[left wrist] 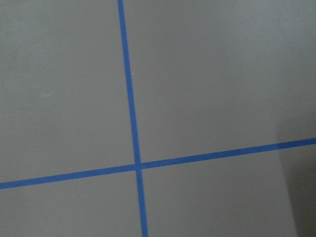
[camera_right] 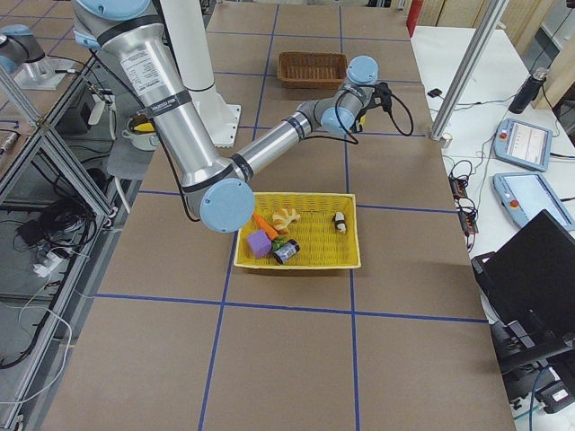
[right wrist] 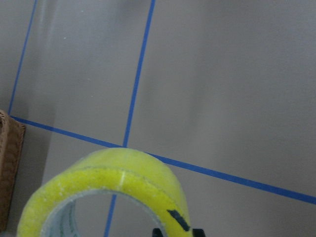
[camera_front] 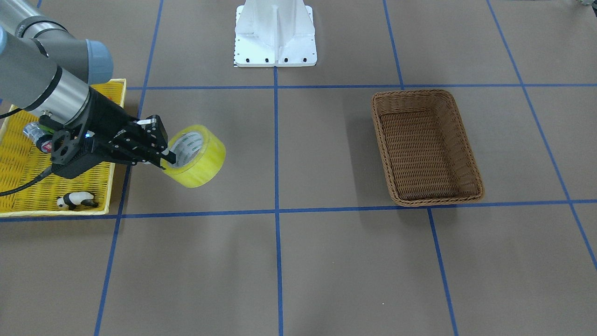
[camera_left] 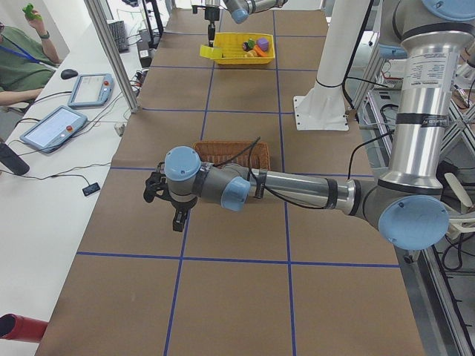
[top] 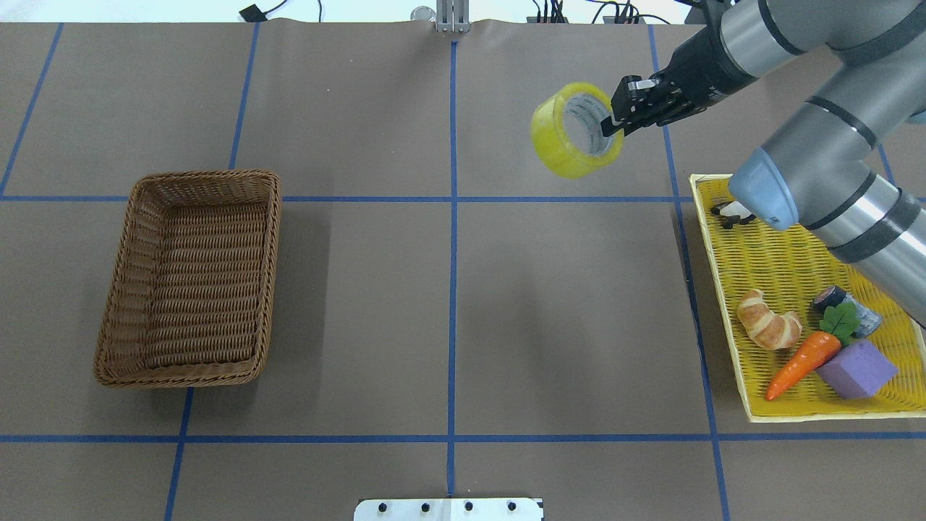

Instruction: Move tape to another basket

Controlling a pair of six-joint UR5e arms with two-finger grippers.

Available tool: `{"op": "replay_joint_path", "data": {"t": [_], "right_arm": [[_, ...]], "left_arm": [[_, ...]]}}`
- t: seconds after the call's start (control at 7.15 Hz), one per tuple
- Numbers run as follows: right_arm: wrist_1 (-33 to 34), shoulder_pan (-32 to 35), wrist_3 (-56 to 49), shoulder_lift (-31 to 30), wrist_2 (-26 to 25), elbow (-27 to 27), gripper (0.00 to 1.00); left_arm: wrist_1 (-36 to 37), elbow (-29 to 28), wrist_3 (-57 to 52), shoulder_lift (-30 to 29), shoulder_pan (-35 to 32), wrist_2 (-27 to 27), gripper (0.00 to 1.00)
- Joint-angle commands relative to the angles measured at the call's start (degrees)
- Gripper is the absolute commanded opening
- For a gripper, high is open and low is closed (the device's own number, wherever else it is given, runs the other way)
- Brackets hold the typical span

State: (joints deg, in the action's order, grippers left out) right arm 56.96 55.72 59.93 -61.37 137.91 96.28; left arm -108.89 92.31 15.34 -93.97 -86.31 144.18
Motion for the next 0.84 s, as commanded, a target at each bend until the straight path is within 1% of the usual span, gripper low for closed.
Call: {"op": "replay_joint_path", "data": {"t": [0.0, 0.14, 0.28, 0.42, 0.56, 0.7], "right_arm": [[-15.1, -6.6, 13.1, -0.9, -8.2, 0.6, 0.0], [-23.9, -11.2, 20.7, -1.4, -14.3, 0.4, 0.0], [-30.8, -15.0, 26.9, -1.7, -19.2, 0.6, 0.0], [-34.9, -18.3, 29.9, -1.9, -23.8, 0.8, 0.0], [-37.5, -22.0, 30.2, -3.0, -29.1, 1.2, 0.0], [-41.3, -25.7, 30.2, -3.7, -34.3, 1.2, 0.0]], "left_arm": [[-18.7, -0.6, 15.0, 0.0, 0.4, 5.1, 0.98], [-27.1, -0.4, 24.6, -0.1, 0.9, 5.3, 0.98], [-35.4, -0.3, 34.8, -0.1, 2.5, 5.3, 0.98], [-44.1, -0.8, 41.5, -0.1, 4.3, 5.0, 0.98], [-51.1, -2.0, 42.7, 0.0, 4.6, 5.1, 0.98], [-56.0, -2.9, 42.8, 0.2, 4.6, 5.1, 0.98]]}}
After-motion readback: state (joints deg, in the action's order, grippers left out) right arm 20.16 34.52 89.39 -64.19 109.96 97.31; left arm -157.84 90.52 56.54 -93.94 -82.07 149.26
